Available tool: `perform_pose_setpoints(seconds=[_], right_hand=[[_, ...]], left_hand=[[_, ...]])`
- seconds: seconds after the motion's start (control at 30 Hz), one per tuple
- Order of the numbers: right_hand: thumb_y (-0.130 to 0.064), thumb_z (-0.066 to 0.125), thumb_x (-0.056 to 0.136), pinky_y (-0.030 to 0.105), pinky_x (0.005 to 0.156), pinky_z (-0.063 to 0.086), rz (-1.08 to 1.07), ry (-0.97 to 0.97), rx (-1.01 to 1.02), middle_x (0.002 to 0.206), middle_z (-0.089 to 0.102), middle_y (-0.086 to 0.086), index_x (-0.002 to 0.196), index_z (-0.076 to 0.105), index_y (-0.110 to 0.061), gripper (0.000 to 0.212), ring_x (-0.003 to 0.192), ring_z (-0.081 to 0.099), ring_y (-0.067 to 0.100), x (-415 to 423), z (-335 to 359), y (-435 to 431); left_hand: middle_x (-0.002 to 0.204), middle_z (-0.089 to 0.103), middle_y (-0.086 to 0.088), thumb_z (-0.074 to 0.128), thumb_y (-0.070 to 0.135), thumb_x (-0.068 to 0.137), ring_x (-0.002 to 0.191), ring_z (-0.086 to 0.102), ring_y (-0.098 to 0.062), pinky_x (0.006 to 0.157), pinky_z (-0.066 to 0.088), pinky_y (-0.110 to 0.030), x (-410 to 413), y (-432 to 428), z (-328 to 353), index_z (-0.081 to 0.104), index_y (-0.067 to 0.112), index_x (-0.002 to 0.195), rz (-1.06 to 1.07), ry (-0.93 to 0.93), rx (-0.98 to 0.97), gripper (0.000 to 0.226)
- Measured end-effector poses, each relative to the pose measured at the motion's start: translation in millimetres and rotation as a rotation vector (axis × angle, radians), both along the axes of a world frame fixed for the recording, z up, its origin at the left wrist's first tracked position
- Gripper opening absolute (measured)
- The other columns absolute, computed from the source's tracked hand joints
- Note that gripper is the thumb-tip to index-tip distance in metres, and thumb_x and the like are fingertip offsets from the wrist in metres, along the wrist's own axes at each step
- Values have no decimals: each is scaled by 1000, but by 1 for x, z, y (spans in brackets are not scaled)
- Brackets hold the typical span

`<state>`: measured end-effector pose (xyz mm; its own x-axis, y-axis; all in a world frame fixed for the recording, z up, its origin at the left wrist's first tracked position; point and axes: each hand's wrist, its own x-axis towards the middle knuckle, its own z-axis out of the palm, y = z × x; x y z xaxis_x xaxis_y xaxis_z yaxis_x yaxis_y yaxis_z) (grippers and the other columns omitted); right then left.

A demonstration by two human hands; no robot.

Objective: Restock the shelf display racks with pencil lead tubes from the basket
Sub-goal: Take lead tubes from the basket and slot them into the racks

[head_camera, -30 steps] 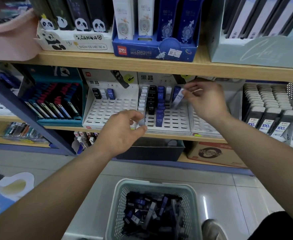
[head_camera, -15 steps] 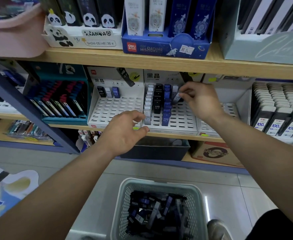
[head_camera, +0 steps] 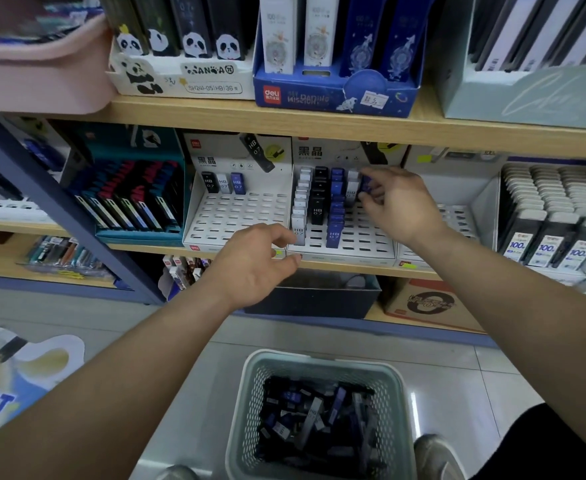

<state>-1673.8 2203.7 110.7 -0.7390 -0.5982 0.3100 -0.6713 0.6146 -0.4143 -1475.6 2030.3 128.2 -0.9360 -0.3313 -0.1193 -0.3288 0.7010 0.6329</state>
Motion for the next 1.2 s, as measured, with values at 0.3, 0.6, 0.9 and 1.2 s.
perform_pose_setpoints(seconds=[0.3, 0.6, 0.9, 1.2], right_hand=[[-26, 68, 91, 24, 77, 47, 137, -232, 175, 105, 66, -5, 117, 69, -20, 26, 85, 62, 9, 87, 11, 61], [-40, 62, 90, 35, 84, 50, 287, -489, 603, 112, 66, 3, 113, 65, -22, 30, 105, 61, 25, 197, -130, 96], [-74, 58, 78, 42, 116, 29, 283, -534, 741, 156, 26, 2, 155, 21, -23, 100, 142, 24, 27, 216, -252, 84], [-74, 60, 76, 50, 118, 21, 131, -570, 700, 160, 17, 7, 157, 7, -17, 112, 144, 19, 32, 219, -289, 88]], left_hand=[[120, 61, 0, 65, 34, 94, 108, 60, -18, 98, 49, -36, 53, 31, -24, 63, 20, 125, -135, -161, -152, 34], [140, 51, 2, 56, 42, 95, 124, 53, -21, 103, 44, -35, 146, 58, -126, 54, 28, 134, -268, -543, -291, 42], [136, 54, 6, 55, 42, 95, 116, 59, -19, 91, 52, -32, 163, 66, -194, 53, 30, 134, -105, -518, -234, 40], [145, 45, -1, 60, 37, 94, 130, 47, -24, 109, 40, -36, 117, 85, -236, 41, 23, 146, -143, -439, -166, 57]])
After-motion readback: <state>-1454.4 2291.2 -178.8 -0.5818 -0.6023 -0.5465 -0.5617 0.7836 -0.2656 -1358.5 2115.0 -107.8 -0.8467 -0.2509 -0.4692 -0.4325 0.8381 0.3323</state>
